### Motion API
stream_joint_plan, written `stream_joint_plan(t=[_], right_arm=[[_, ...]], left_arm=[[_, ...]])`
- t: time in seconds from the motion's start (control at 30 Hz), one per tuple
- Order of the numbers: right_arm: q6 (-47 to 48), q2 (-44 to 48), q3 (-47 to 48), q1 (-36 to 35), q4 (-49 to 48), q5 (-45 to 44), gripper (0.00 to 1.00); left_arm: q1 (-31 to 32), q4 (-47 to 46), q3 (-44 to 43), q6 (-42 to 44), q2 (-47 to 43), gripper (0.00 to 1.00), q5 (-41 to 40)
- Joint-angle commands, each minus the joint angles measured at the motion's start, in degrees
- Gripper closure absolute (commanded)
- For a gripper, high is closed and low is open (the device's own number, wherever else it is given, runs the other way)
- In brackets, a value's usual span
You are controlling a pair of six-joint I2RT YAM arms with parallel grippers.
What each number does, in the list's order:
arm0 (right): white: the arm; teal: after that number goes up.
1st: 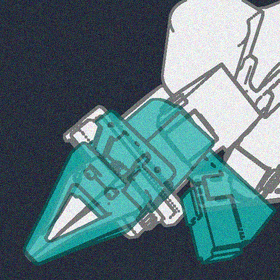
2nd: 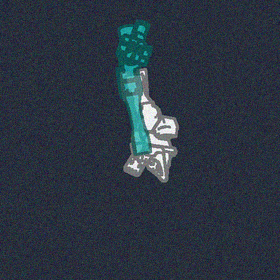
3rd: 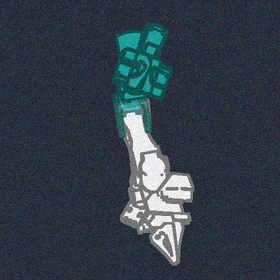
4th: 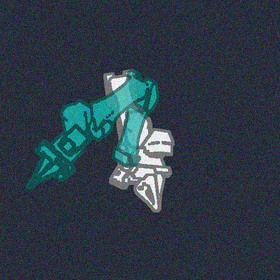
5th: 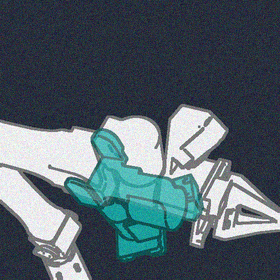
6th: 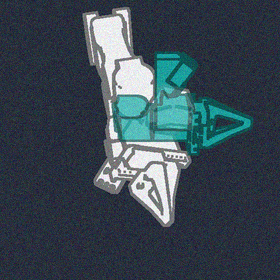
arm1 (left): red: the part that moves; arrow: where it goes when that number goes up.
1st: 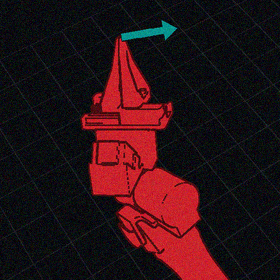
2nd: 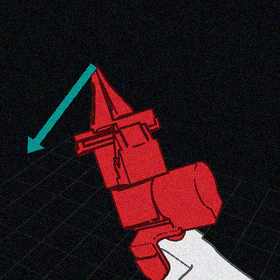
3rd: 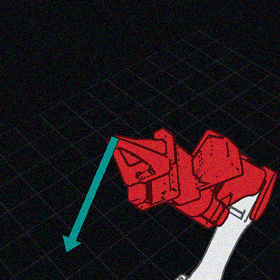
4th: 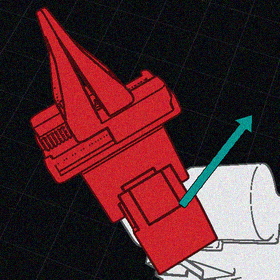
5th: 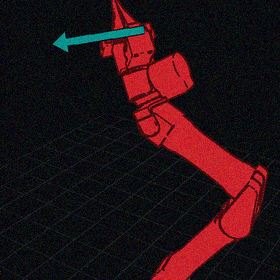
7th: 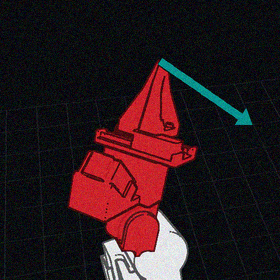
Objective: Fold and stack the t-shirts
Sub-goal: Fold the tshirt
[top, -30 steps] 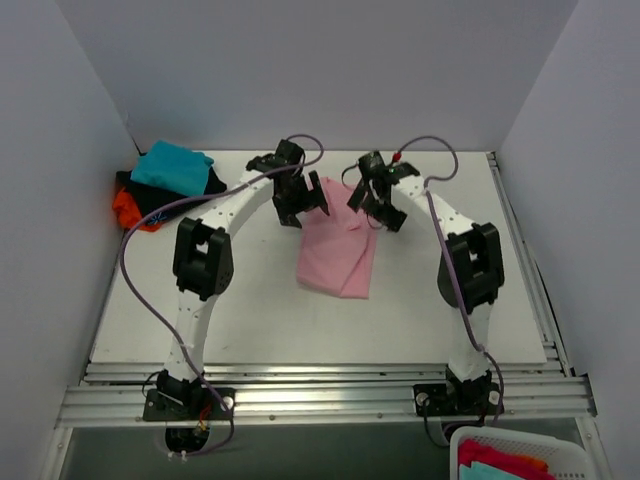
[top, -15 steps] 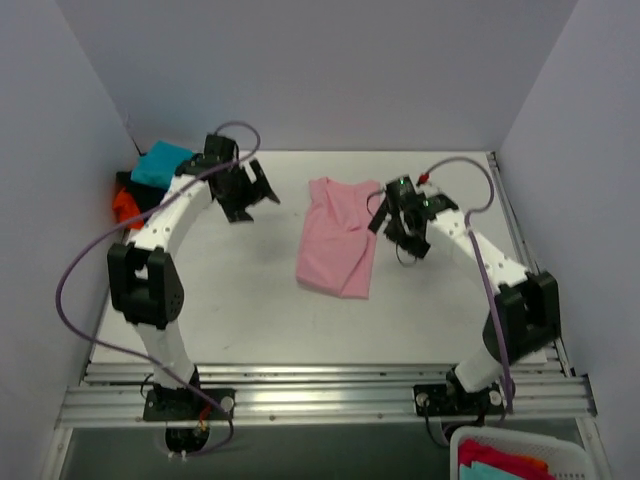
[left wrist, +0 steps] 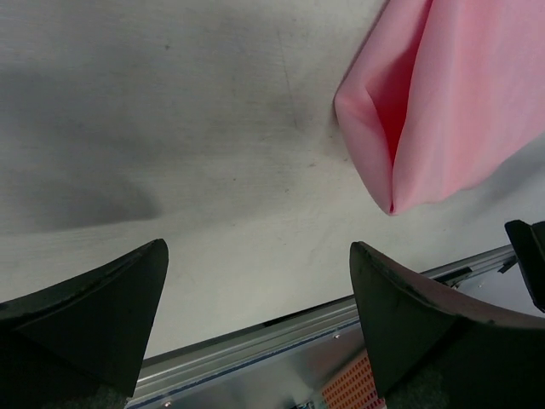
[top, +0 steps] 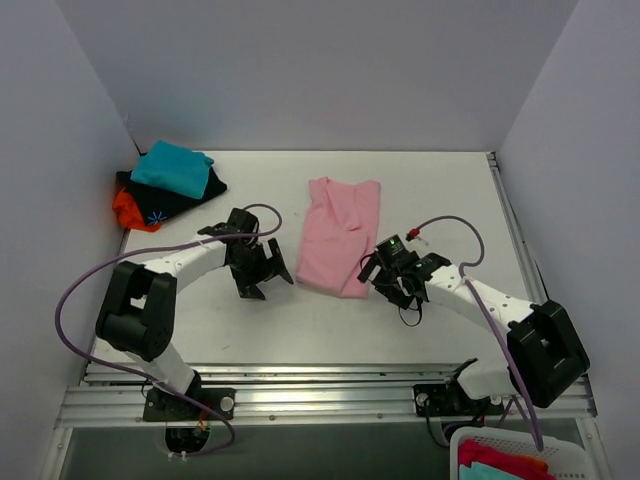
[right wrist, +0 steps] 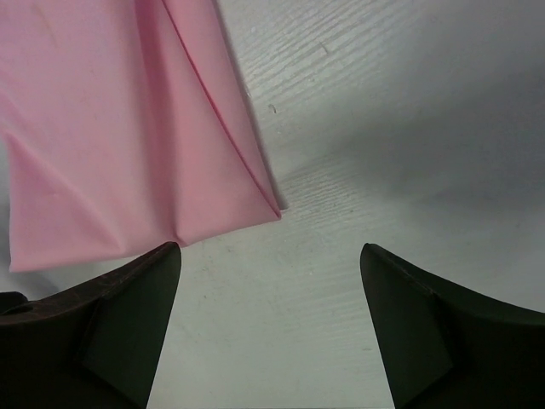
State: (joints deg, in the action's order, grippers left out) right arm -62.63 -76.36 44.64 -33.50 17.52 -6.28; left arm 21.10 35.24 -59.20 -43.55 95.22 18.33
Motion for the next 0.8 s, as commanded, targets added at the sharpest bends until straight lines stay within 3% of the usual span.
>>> stream_joint_plan(t=[0.0, 0.37, 0.77], right_arm=[[-2.4, -2.9, -1.5, -0.8, -6.5, -0.2, 0.18], [0.4, -15.6, 2.6, -1.4, -10.8, 0.0, 0.21], [1.0, -18.7, 2.1, -1.6, -13.0, 0.5, 0.26]], left_arm=[[1.8, -7.6, 0.7, -2.6, -2.6, 0.04, 1.5], [2.7, -12.6, -3.2, -5.9, 4.0, 0.03, 0.7], [2.9, -15.5, -3.2, -7.7, 7.7, 0.01, 1.2]])
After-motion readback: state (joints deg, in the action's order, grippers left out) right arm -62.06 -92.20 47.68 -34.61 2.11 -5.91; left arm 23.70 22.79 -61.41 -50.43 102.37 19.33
